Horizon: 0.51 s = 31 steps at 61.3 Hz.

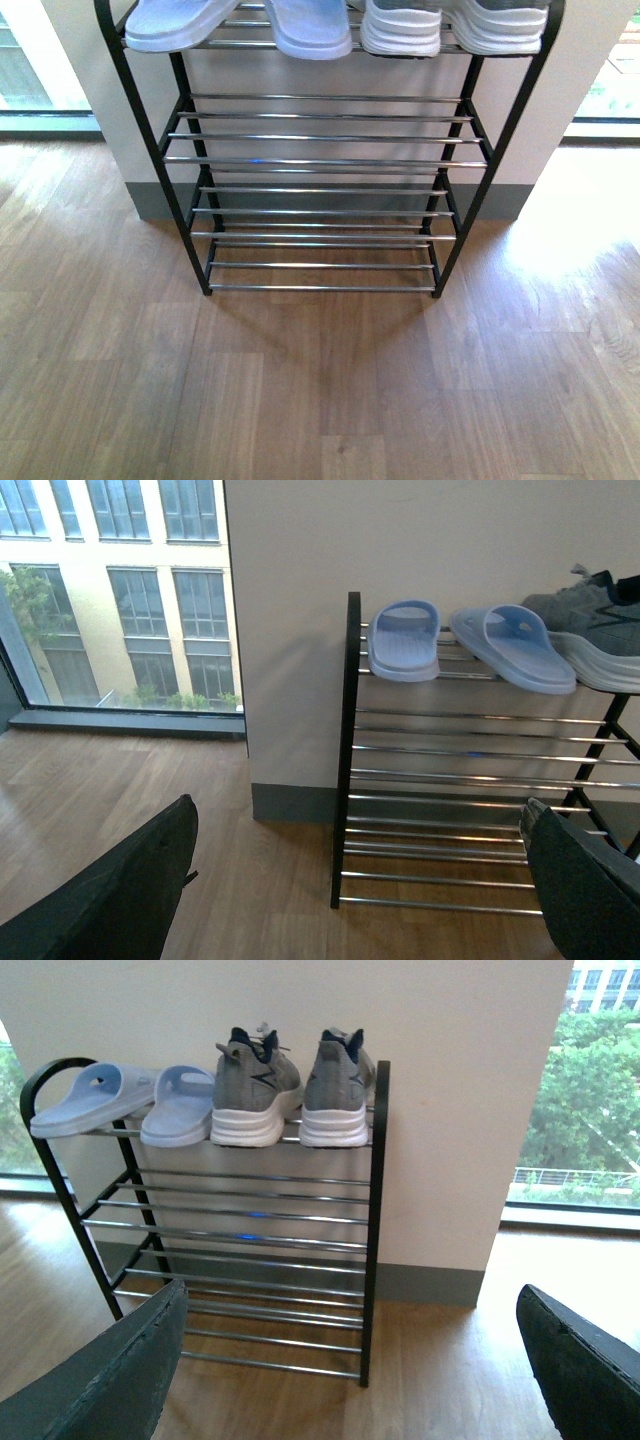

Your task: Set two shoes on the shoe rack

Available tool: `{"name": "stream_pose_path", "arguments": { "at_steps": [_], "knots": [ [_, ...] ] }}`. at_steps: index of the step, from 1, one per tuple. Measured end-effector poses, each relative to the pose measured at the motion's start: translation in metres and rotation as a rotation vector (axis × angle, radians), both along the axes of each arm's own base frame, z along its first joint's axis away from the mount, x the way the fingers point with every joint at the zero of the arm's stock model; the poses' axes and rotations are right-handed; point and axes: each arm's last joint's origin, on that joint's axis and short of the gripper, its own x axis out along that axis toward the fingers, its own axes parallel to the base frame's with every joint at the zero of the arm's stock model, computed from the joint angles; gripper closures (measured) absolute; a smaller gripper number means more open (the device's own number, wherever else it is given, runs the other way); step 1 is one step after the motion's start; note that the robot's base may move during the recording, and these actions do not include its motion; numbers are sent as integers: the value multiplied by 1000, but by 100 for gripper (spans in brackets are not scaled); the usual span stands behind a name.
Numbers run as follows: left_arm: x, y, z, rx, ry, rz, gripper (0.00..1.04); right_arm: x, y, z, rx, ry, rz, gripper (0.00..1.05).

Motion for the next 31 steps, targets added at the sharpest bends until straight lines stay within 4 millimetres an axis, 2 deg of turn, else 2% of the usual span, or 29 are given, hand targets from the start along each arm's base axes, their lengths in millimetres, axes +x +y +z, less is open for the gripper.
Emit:
{"name": "stream_pose_path", "arguments": {
  "at_steps": [31],
  "knots": [
    [0,0,0,0,0,0,9,0,0,0,0,0,-2,9]
  ]
}}
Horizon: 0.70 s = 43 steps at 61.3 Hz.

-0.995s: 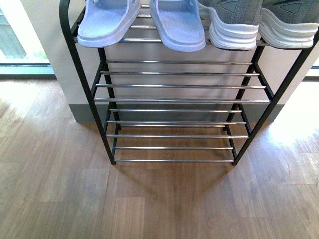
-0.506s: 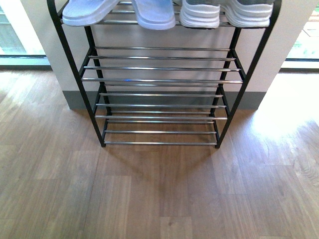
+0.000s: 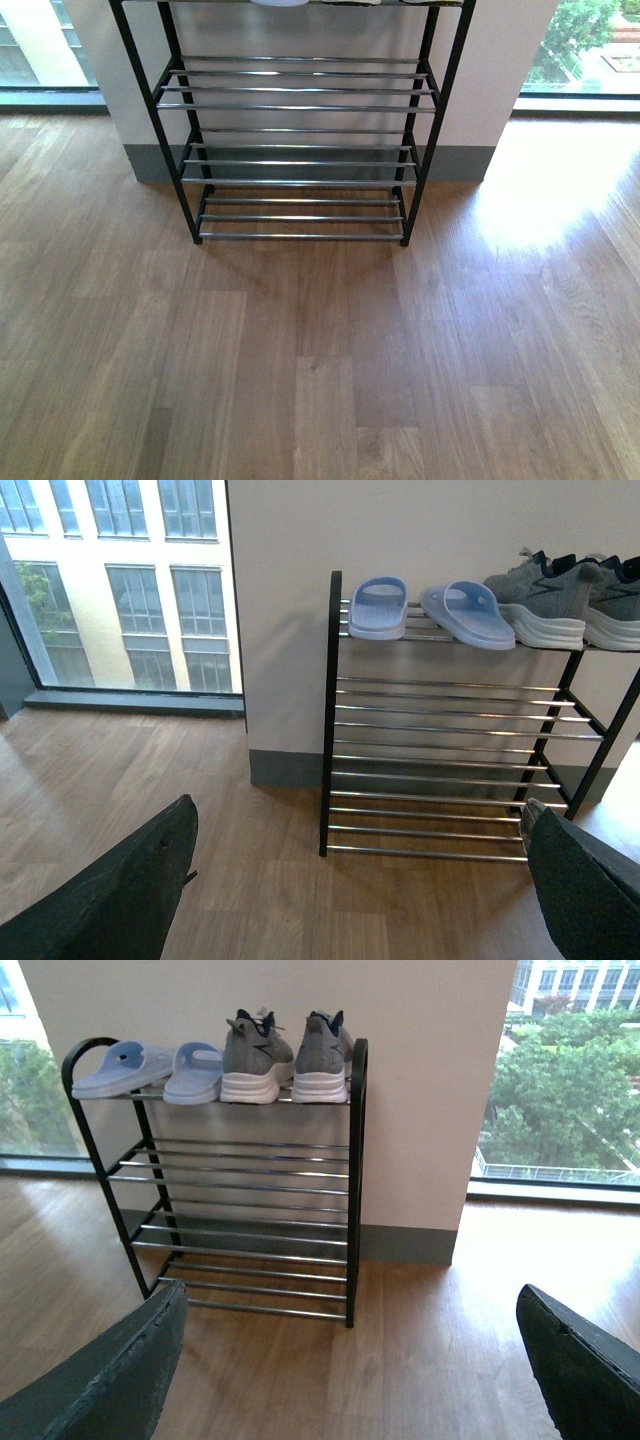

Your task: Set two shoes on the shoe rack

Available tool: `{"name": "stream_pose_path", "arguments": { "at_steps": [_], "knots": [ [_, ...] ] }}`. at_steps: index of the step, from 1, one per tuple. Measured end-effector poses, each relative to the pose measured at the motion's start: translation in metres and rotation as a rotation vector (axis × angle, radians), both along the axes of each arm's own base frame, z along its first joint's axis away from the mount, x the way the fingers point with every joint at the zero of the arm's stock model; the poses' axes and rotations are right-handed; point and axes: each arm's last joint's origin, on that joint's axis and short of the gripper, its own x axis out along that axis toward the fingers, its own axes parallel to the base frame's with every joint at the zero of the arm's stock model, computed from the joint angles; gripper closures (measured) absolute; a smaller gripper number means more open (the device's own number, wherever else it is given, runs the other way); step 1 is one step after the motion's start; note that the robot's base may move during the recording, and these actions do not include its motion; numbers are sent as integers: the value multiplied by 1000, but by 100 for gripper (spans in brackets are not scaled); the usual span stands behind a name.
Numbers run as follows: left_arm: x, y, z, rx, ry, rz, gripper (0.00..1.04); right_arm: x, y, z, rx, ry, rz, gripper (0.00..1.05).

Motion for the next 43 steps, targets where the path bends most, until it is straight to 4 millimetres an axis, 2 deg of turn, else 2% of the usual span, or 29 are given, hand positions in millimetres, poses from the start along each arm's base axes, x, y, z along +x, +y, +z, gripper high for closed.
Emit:
{"name": "stream_pose_path", "arguments": {
  "at_steps": [43],
  "knots": [
    [0,0,0,0,0,0,9,0,0,0,0,0,2,9]
  ]
}}
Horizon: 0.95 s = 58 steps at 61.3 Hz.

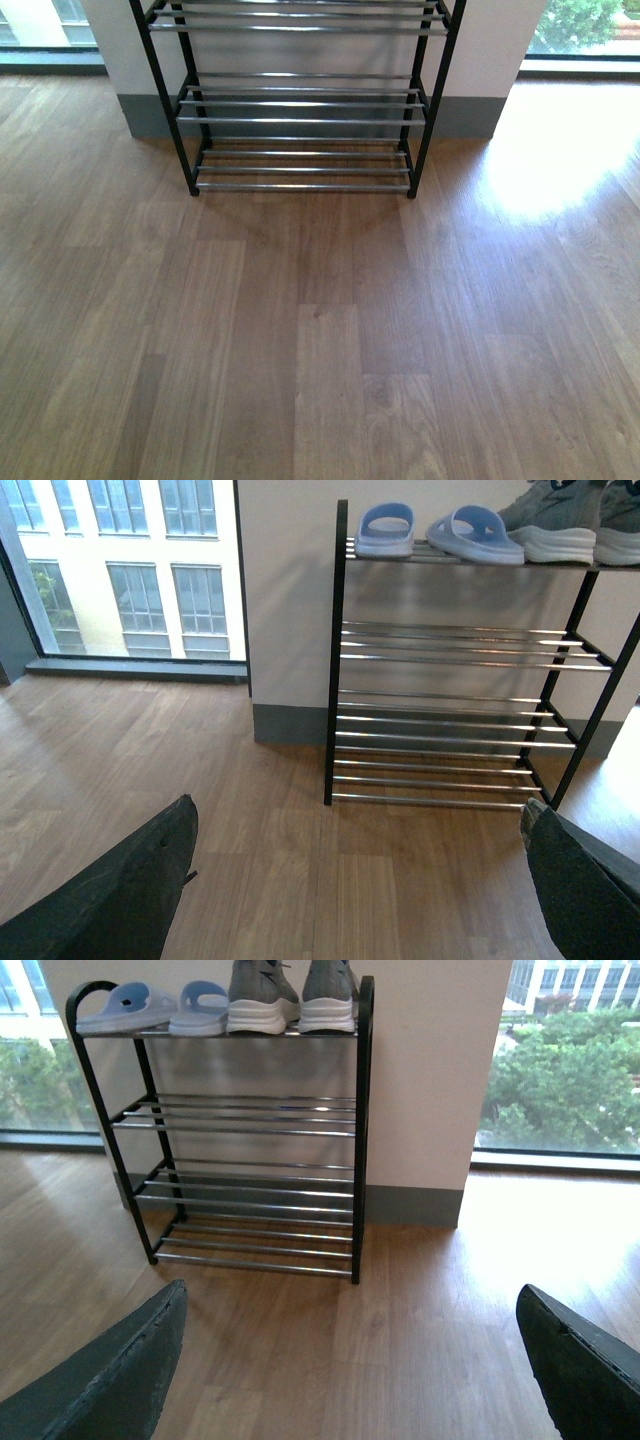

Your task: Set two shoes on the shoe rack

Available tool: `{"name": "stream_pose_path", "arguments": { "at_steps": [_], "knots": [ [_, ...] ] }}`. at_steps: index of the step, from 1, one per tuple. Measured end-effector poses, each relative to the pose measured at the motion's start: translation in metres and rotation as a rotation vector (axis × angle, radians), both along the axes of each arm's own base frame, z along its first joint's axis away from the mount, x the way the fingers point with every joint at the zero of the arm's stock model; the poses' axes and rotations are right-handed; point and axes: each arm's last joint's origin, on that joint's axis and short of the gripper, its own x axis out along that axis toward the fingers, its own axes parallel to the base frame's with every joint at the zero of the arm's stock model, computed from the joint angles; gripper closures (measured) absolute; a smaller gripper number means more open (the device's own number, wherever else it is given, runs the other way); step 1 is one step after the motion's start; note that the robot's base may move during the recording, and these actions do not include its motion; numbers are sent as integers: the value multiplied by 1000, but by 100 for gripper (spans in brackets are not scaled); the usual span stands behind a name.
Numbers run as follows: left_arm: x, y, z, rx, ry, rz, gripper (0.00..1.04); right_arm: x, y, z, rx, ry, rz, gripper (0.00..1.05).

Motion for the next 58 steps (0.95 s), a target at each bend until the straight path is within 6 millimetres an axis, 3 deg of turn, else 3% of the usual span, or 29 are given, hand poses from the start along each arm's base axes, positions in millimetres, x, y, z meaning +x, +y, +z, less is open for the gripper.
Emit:
{"name": "stream_pose_path", "arguments": {
  "at_steps": [58],
  "knots": [
    [0,0,0,0,0,0,9,0,0,0,0,0,0,9]
  ]
}}
